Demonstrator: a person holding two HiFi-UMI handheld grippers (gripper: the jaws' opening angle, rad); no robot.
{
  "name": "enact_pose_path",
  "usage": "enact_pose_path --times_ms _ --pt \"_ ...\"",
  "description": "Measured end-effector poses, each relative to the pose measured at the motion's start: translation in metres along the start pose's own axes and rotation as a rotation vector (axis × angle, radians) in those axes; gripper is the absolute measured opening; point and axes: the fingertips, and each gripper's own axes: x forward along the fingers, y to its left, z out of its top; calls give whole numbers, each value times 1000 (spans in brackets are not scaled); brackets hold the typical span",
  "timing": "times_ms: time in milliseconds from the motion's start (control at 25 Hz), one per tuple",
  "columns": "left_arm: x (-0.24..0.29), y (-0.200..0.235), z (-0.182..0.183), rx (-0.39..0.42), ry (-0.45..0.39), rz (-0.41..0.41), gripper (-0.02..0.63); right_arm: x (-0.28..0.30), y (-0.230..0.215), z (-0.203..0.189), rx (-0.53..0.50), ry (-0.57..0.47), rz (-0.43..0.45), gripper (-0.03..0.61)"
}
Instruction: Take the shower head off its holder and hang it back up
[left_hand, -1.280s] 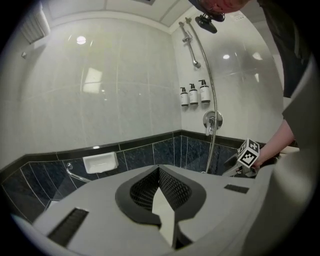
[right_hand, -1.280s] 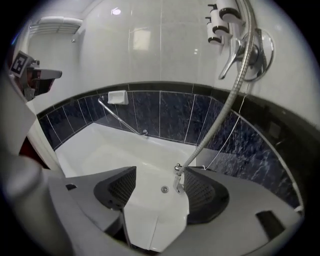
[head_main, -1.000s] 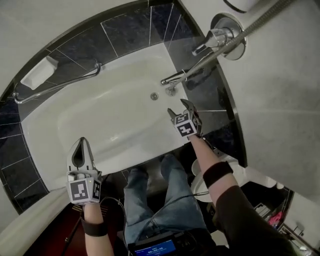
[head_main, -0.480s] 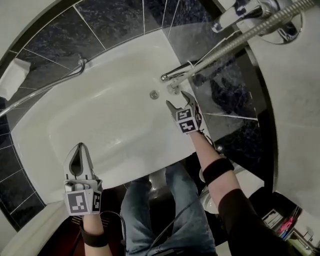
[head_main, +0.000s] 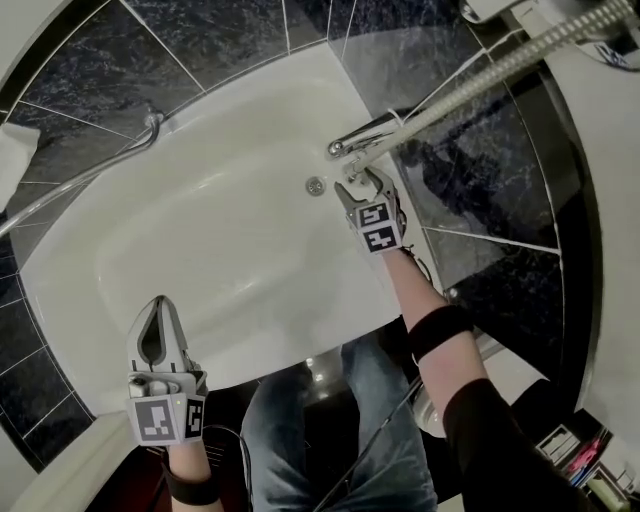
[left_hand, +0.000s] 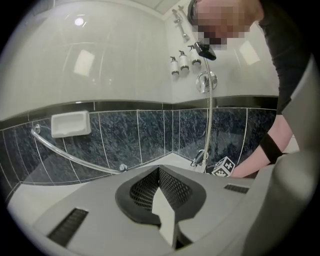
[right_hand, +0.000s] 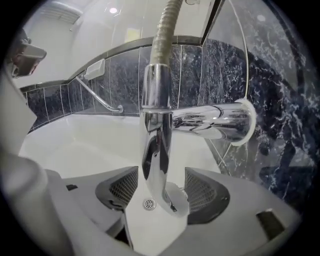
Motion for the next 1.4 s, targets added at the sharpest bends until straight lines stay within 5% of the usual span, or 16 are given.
enact_pose_path --times_ms 160,360,840,1120,1400 --pt "2 -1 -5 -1 -6 -3 0 12 -3 0 4 -10 -4 281" --pt "5 -1 -16 0 6 6 0 18 1 -2 11 -30 -2 121" --pt "-11 6 -28 -28 22 21 0 15 37 -10 81 -22 59 112" --pt "-37 24 -26 -58 28 73 0 -3 98 12 105 -14 144 109" --pt "-82 60 -19 -121 50 150 0 -50 194 52 183 -22 320 107"
